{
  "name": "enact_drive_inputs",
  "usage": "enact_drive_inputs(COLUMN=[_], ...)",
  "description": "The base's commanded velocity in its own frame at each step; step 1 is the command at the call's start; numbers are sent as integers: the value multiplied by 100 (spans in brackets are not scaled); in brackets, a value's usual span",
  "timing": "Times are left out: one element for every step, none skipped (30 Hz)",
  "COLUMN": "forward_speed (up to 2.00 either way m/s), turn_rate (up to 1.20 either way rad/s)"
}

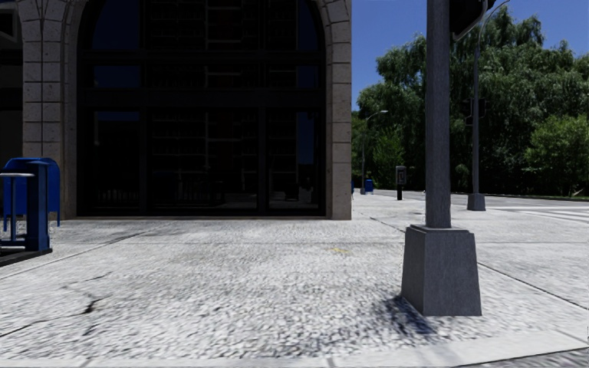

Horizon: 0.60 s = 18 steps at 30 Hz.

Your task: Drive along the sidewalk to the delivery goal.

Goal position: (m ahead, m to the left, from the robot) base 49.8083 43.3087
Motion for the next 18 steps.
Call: enact_drive_inputs(forward_speed=[193,193,193,193,193,193,193,193,193,193,193,193,193,193,193,193,188,188], turn_rate=[0,0,0,0,0,0,0,-2,-7,-7,-8,-8,-8,-9,-9,-14,-21,-21])
